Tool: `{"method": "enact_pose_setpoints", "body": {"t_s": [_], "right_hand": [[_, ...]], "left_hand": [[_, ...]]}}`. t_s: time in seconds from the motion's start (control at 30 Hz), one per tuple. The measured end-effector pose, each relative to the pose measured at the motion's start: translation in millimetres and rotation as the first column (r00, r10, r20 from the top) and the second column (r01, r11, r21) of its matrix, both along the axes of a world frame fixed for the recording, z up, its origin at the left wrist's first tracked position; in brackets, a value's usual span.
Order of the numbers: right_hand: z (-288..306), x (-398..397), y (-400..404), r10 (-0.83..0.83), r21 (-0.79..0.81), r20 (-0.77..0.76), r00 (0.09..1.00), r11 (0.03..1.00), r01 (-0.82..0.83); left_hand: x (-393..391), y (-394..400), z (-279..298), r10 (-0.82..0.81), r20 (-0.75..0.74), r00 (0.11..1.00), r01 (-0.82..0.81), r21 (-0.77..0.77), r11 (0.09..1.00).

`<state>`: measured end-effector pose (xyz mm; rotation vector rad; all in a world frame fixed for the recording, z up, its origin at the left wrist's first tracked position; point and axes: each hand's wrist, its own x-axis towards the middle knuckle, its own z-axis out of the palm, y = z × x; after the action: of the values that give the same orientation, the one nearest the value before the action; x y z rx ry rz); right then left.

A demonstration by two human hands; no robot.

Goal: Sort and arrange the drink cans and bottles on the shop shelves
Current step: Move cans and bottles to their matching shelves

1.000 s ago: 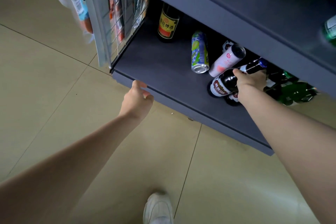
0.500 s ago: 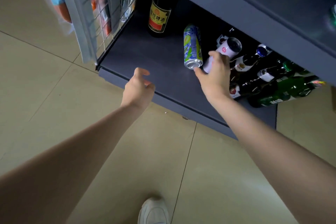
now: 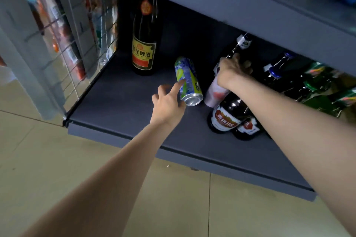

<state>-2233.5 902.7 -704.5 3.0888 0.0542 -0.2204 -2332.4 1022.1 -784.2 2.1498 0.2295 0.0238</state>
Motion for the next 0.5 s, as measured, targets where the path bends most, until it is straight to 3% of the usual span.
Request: {"method": "enact_pose_setpoints", "body": {"t_s": [0.1, 0.23, 0.3, 0.37, 0.5], "right_hand": [[-1.0, -8.0, 6.5, -0.145, 0.160, 0.074, 0.987, 0.978, 0.132], [-9.2, -19.3, 5.8, 0.024, 0.104, 0.176, 0.984, 0.994, -0.042], [-11.3, -23.9, 3.2, 0.079, 0.066, 0.205, 0.976, 0.993, -0.095], [-11.6, -29.3, 3.6, 0.110, 0.054, 0.202, 0.973, 0.991, -0.123], [-11.1, -41.4, 7.6, 0.140, 0.080, 0.191, 0.972, 0.984, -0.157]], "left_hand": [[22.9, -20.1, -2.3, -0.110, 0.015, 0.994, 0.107, 0.150, 0.983], [39.8, -23.8, -28.2, -0.246, -0.096, 0.964, 0.264, 0.325, 0.908], [41.3, -16.8, -36.4, -0.225, -0.003, 0.974, 0.208, 0.392, 0.896], [39.8, -12.5, -32.4, -0.105, 0.106, 0.989, 0.065, 0.329, 0.942], [47.8, -11.1, -15.0, 0.130, -0.023, 0.991, -0.122, 0.216, 0.969]]}}
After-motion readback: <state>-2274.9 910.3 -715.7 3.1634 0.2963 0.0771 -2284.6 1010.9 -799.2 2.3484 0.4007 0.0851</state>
